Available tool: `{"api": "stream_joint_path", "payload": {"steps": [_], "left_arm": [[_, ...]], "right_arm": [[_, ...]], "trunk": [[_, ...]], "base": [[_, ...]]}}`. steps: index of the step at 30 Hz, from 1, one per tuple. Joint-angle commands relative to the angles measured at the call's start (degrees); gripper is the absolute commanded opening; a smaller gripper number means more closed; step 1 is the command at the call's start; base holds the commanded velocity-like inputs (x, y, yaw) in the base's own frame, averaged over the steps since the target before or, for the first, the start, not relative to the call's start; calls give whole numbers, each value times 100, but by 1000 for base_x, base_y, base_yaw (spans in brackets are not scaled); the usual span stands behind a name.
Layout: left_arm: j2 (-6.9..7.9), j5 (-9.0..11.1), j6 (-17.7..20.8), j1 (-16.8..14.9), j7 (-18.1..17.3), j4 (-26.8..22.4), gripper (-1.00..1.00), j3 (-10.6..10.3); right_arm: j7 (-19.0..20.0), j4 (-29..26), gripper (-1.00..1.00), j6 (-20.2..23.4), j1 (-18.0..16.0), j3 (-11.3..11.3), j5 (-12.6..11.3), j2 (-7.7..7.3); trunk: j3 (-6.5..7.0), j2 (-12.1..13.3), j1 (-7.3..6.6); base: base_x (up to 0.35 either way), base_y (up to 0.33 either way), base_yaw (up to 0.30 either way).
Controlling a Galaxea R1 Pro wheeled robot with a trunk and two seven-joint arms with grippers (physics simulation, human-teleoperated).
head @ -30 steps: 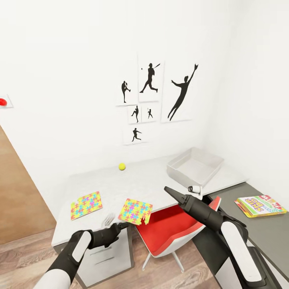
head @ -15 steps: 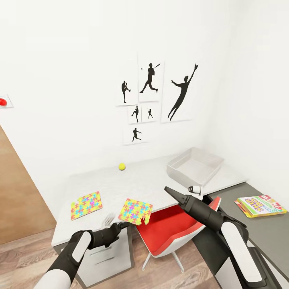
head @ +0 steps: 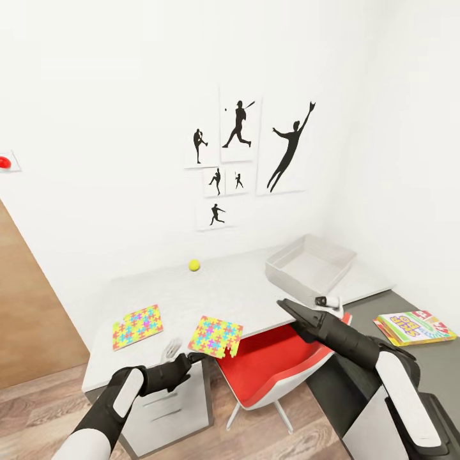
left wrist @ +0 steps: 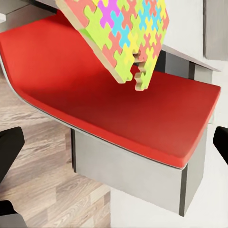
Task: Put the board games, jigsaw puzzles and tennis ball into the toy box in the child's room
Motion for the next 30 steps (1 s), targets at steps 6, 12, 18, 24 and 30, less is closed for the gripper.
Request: {"api": "stream_joint_path", "payload": {"steps": [6, 12, 18, 24, 30], "left_arm": [[-9, -6, 40, -6, -19, -2, 100, 35], [-17, -5, 36, -6, -20, -2, 100, 35], [-20, -5, 30, -6, -20, -2, 100, 35], [-57, -18, 15, -6, -4, -2, 100, 16], [-65, -21, 12, -6, -2, -2, 100, 3]], "right_arm": [[393, 1, 100, 429, 23, -434, -35, -47], [601, 0, 100, 488, 75, -512, -39, -26], [645, 5, 100, 505, 84, -530, -39, -22], [677, 8, 100, 510, 91, -537, -39, -24], [845, 9, 100, 468, 120, -544, -33, -24]], "trunk": [[-121, -253, 135], [-156, -333, 179], [-228, -494, 267], [-336, -735, 399], [-444, -975, 531]], "base": [[0, 0, 0], [0, 0, 0], [0, 0, 0], [0, 0, 0], [0, 0, 0]]}}
